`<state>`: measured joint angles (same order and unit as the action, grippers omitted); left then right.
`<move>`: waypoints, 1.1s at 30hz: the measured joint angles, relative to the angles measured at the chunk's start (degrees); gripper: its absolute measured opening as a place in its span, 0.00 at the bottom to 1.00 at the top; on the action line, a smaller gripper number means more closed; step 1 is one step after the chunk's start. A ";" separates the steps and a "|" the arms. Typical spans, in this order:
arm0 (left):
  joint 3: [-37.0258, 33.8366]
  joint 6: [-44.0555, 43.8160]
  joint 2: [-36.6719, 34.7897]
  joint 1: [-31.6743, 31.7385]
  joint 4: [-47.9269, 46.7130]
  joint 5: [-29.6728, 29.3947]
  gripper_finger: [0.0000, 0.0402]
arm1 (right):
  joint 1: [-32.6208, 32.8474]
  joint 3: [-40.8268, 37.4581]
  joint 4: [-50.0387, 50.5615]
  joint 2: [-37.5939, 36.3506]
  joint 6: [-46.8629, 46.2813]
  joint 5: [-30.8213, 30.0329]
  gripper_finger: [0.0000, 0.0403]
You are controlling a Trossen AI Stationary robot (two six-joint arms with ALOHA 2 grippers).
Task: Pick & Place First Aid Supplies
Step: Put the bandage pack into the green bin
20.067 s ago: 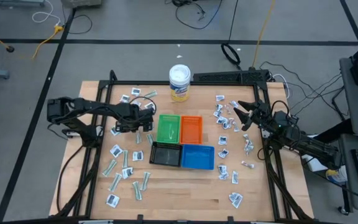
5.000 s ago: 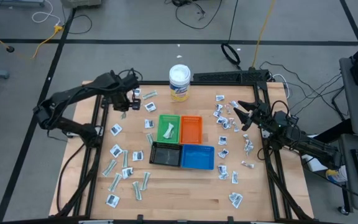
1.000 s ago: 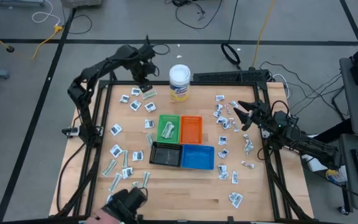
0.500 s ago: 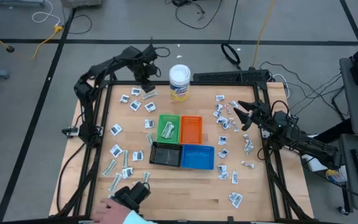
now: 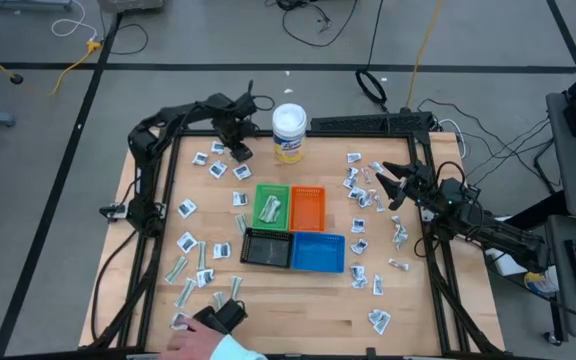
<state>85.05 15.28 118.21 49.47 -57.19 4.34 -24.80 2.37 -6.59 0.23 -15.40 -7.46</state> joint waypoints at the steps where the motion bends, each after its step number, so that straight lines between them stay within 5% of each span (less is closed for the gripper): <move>1: -0.94 0.08 0.00 -0.25 1.66 -0.23 0.53 | 0.00 0.00 -0.02 0.02 0.00 0.00 0.60; 13: -2.57 0.58 -0.17 -1.02 4.40 0.00 0.52 | -0.01 -0.01 -0.01 0.02 0.01 0.00 0.60; 25: -2.59 -3.51 -0.17 -0.58 4.78 -1.63 0.04 | -0.02 0.00 -0.02 0.01 0.02 0.01 0.60; 33: -2.71 -6.46 -4.52 -0.27 3.81 -1.19 0.01 | 0.00 -0.01 0.00 0.02 0.02 0.00 0.60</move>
<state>82.34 8.82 113.69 49.20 -53.38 3.16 -24.80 2.35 -6.59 0.25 -15.38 -7.46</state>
